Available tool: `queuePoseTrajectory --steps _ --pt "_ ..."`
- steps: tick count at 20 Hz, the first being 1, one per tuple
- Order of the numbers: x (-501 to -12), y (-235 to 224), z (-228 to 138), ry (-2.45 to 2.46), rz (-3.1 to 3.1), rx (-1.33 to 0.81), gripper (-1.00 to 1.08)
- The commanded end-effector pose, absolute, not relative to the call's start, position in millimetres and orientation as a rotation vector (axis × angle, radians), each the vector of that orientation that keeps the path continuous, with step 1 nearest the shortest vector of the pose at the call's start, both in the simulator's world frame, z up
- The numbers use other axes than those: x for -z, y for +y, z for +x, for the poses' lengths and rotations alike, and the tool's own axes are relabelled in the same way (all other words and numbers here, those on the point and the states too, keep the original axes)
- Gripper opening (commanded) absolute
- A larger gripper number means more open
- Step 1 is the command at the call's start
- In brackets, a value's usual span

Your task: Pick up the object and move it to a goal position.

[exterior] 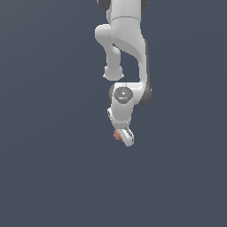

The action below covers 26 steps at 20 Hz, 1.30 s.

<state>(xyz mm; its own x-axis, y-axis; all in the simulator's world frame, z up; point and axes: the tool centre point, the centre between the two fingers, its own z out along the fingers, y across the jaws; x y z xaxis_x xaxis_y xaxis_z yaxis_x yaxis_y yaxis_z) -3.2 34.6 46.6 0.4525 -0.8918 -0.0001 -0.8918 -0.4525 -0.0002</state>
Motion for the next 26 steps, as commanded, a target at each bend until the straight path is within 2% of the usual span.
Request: queuePoseTrajectory --steps 1,11,26 --pt "-54.4 38.0 -5.2 1.643 -2.677 0.001 -1.00" --pt "-117.9 63.9 -24.9 1.643 -2.676 0.001 -1.00" --pt "-279.9 128.0 -71.9 1.646 -2.677 0.003 -1.00"
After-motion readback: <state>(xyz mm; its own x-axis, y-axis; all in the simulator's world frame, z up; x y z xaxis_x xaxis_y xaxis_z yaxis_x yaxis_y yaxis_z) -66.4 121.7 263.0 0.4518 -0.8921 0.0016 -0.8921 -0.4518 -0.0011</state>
